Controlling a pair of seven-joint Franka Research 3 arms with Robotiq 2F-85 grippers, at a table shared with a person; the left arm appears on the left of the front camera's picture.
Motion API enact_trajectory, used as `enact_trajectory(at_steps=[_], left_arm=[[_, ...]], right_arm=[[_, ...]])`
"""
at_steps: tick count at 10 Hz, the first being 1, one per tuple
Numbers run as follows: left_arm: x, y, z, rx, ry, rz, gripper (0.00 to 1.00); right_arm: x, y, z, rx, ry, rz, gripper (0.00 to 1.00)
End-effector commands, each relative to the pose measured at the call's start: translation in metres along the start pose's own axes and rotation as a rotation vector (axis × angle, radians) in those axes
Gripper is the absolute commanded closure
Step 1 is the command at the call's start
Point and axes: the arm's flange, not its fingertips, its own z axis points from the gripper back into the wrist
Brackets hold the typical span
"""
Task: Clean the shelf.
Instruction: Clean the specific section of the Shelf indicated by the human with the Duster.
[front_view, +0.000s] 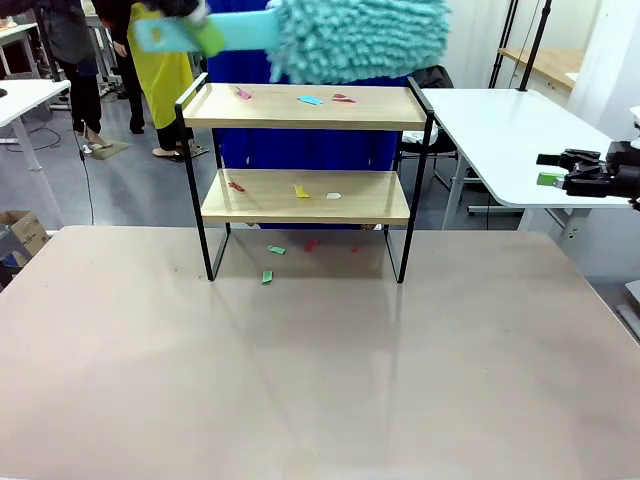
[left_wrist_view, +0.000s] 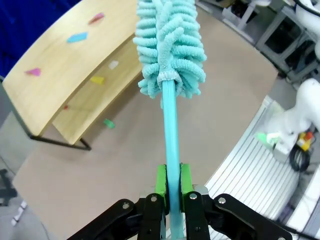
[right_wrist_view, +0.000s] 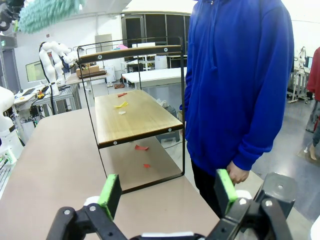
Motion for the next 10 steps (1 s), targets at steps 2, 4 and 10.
enact_trajectory(at_steps=[2, 4, 10], left_arm=[[0.065, -0.052, -0.009, 0.112, -0.029, 0.235, 0.87], [0.106, -0.087, -0.026, 0.182, -0.002, 0.359, 0.87], [0.157, -0.129, -0.11, 0.286, -0.084, 0.621, 0.87]], right_arm=[[0.004, 0.001, -0.001, -0.002, 0.011, -0.006, 0.0], [0.004, 0.001, -0.001, -0.002, 0.011, -0.006, 0.0], [0.004, 0.001, -0.001, -0.002, 0.011, -0.006, 0.0]])
